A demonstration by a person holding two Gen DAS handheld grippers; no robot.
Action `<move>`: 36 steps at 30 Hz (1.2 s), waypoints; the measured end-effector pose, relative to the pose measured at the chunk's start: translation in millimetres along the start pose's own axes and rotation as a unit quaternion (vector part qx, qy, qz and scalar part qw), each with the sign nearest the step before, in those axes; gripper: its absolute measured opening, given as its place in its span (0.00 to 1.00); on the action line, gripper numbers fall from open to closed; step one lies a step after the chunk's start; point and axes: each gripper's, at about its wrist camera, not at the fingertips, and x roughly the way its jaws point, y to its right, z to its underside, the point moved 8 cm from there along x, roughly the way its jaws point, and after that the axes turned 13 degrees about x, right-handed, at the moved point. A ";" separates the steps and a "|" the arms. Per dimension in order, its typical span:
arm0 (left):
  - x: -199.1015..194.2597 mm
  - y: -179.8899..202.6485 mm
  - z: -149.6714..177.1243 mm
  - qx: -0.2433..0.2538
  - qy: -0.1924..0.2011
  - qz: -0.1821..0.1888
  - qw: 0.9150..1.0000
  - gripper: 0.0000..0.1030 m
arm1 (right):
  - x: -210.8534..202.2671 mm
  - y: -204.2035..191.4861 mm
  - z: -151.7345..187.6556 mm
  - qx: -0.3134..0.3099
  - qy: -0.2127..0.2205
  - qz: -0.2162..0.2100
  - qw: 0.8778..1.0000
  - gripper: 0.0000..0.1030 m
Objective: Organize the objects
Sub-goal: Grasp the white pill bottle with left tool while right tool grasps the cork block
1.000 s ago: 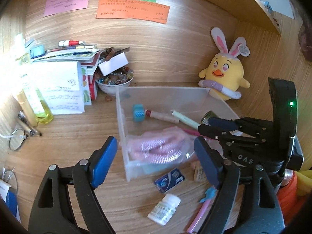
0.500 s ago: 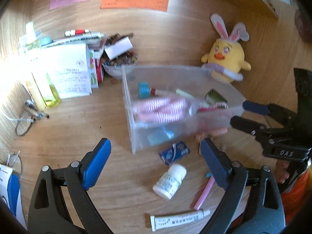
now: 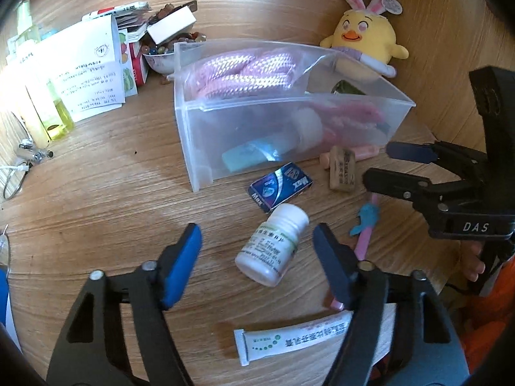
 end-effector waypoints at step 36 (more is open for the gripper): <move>-85.9 -54.5 -50.1 -0.073 0.152 -0.037 0.985 0.28 | -11.1 -35.5 -12.8 -0.014 0.012 -0.039 0.999 0.12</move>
